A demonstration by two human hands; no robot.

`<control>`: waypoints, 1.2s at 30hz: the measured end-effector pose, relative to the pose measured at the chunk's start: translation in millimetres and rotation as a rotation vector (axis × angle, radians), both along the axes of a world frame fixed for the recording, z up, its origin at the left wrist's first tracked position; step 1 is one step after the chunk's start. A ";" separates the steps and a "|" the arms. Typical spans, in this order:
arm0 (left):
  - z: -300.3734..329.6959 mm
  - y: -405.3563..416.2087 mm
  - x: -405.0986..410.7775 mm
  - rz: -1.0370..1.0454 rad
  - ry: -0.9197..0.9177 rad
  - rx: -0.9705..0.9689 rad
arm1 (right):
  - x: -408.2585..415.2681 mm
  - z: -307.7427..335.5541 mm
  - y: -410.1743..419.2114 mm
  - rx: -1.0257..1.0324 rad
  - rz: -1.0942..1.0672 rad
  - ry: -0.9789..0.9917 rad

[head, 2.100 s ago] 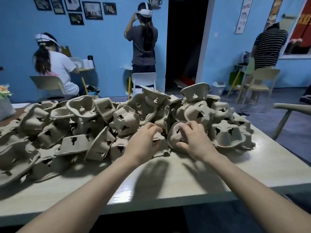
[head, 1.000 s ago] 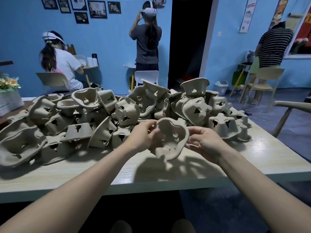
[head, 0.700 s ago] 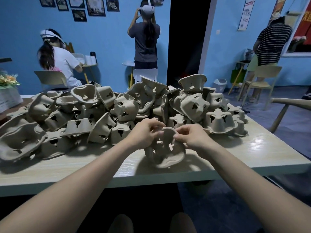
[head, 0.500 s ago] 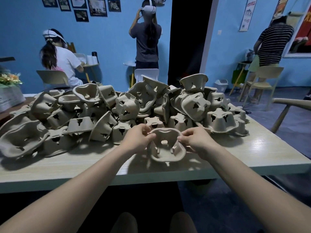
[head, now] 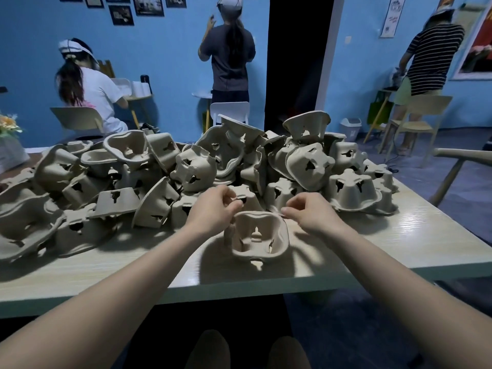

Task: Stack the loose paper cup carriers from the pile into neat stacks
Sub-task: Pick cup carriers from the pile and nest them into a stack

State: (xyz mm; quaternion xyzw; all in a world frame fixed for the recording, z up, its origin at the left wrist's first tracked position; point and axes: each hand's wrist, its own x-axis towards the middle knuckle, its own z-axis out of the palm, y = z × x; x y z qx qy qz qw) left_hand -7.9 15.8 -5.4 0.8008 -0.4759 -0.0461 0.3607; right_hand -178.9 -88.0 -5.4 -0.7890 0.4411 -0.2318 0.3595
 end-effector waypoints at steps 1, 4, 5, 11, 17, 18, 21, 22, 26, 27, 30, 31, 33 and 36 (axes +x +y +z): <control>4.4 -6.4 0.5 0.011 0.001 -0.042 | 1.3 3.9 -5.8 -0.095 -0.022 0.023; 14.2 -33.9 2.6 0.026 0.011 -0.126 | 6.8 12.6 -25.7 -0.340 -0.069 0.062; 15.7 -44.9 3.4 0.029 0.009 -0.134 | 8.8 14.4 -32.4 -0.409 -0.073 0.068; 20.4 -93.7 1.6 0.077 -0.026 -0.116 | 17.2 19.5 -54.7 -0.735 -0.100 0.106; 20.0 -111.0 4.3 0.058 -0.068 -0.090 | 22.5 18.6 -64.5 -0.789 -0.074 0.110; 20.9 -110.4 4.8 0.055 -0.068 -0.104 | 22.3 18.2 -65.7 -0.791 -0.068 0.108; 28.6 -102.0 9.4 0.051 -0.052 -0.151 | 21.1 15.9 -67.4 -0.800 -0.059 0.095; 32.5 -97.5 11.3 0.053 -0.041 -0.170 | 20.9 15.3 -67.7 -0.814 -0.055 0.093; 44.9 -78.2 12.4 0.044 -0.007 -0.227 | 20.1 16.4 -68.1 -0.808 -0.046 0.099; 46.0 -73.2 9.9 0.043 0.030 -0.241 | 20.1 17.2 -68.3 -0.795 -0.043 0.097; 43.4 -58.7 -0.7 0.009 0.261 -0.306 | 20.4 20.0 -64.5 -0.752 -0.018 0.012; 41.6 -54.3 -3.9 -0.006 0.327 -0.322 | 20.9 21.7 -60.1 -0.715 0.002 -0.035; 37.0 -47.2 -7.4 -0.027 0.429 -0.349 | 21.6 24.9 -47.7 -0.609 0.043 -0.115; 32.0 -37.0 -10.0 -0.047 0.583 -0.385 | 18.8 27.7 -32.0 -0.464 0.005 -0.166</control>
